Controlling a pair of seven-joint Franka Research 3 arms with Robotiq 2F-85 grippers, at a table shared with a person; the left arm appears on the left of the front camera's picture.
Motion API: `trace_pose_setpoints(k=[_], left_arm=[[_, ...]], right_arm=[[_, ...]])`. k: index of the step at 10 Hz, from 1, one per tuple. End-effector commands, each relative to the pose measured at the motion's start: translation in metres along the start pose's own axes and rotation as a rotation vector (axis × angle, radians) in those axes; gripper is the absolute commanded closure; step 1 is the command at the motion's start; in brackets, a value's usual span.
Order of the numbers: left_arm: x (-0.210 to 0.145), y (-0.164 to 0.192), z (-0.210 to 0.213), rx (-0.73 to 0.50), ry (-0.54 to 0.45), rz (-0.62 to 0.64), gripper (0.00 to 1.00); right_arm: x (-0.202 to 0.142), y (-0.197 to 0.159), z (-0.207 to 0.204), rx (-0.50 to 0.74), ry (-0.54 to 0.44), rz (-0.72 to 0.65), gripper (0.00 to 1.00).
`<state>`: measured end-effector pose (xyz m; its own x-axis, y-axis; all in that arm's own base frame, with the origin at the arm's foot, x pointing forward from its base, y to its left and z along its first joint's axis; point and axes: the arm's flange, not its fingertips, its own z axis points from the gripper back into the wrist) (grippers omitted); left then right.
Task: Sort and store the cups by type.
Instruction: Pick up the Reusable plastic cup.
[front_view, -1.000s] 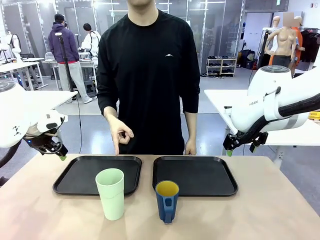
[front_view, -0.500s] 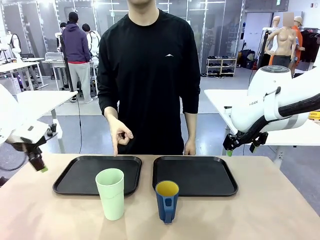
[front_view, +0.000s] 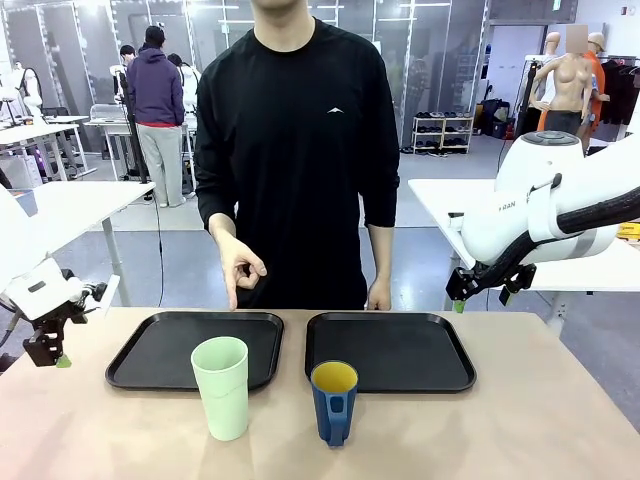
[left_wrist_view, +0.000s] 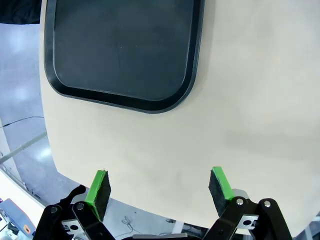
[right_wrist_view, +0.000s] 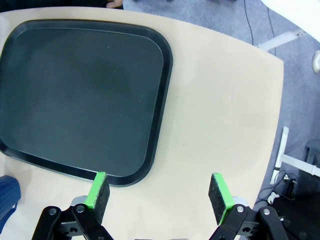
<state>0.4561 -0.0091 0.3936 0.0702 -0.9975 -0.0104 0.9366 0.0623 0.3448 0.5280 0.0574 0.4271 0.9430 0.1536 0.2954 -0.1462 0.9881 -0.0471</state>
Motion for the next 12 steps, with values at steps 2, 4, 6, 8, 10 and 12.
trace_pose_setpoints(k=[2,4,6,8,10,12], left_arm=[[0.0,0.0,0.0,0.0,-0.004,0.016,0.0],[0.0,0.0,0.0,0.0,-0.004,0.016,0.0],[0.009,-0.001,-0.015,-0.078,0.017,-0.079,0.0],[0.022,-0.011,-0.027,-0.182,-0.087,-0.152,0.0],[0.032,-0.025,-0.038,-0.247,-0.232,-0.159,0.0],[0.035,-0.03,-0.046,-0.296,-0.46,-0.077,0.0]], right_arm=[[0.0,0.001,0.001,0.0,-0.001,0.001,0.0],[0.0,0.001,0.001,0.0,-0.001,0.001,0.0],[0.0,0.001,0.001,0.0,-0.001,0.001,0.0],[0.0,0.001,0.001,0.0,-0.001,0.001,0.0],[0.0,0.001,0.001,0.0,-0.001,0.001,0.0],[0.0,0.001,0.001,0.0,-0.001,0.001,0.0]])
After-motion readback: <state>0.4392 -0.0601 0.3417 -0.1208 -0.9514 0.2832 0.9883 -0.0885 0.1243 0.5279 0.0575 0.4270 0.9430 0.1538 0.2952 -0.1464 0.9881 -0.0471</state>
